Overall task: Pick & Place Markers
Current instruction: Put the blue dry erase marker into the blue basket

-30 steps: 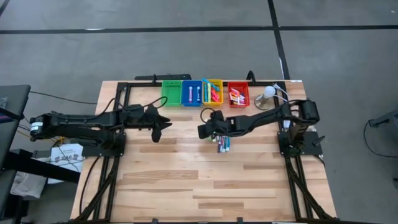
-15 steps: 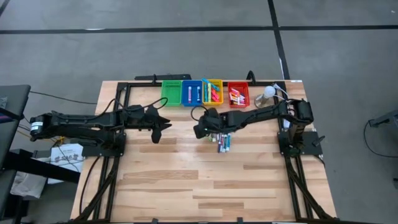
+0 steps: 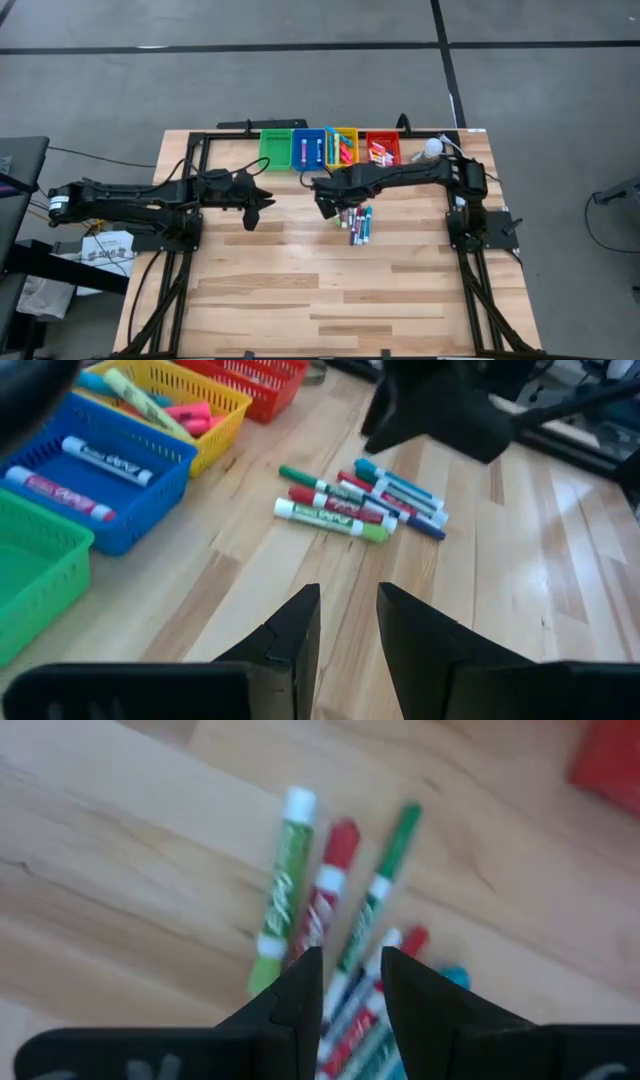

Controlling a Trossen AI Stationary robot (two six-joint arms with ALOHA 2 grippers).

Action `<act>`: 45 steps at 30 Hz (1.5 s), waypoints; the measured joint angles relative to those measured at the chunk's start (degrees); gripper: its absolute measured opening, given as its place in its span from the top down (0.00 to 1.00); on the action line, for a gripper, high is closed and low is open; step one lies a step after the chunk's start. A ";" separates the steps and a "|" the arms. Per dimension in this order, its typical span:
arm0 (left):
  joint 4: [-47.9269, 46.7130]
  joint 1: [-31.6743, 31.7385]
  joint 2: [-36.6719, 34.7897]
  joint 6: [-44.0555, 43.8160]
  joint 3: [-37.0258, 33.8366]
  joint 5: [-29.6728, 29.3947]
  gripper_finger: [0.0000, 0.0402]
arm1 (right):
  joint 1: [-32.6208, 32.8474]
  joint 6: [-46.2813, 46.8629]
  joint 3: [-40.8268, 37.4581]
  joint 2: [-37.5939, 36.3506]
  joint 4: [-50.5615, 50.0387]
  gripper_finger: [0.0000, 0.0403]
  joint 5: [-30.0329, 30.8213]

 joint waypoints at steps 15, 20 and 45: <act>-1.32 0.00 -0.04 -0.15 0.00 -0.02 0.75 | 8.86 16.49 -14.33 -12.22 -4.55 0.83 -2.33; -1.51 0.00 -0.04 -0.17 0.00 -0.02 0.75 | 12.21 29.31 -29.59 -22.28 10.72 0.92 0.13; -1.53 0.00 -0.04 -0.17 0.00 0.00 0.75 | 11.93 35.08 -35.99 -17.20 22.94 0.57 2.03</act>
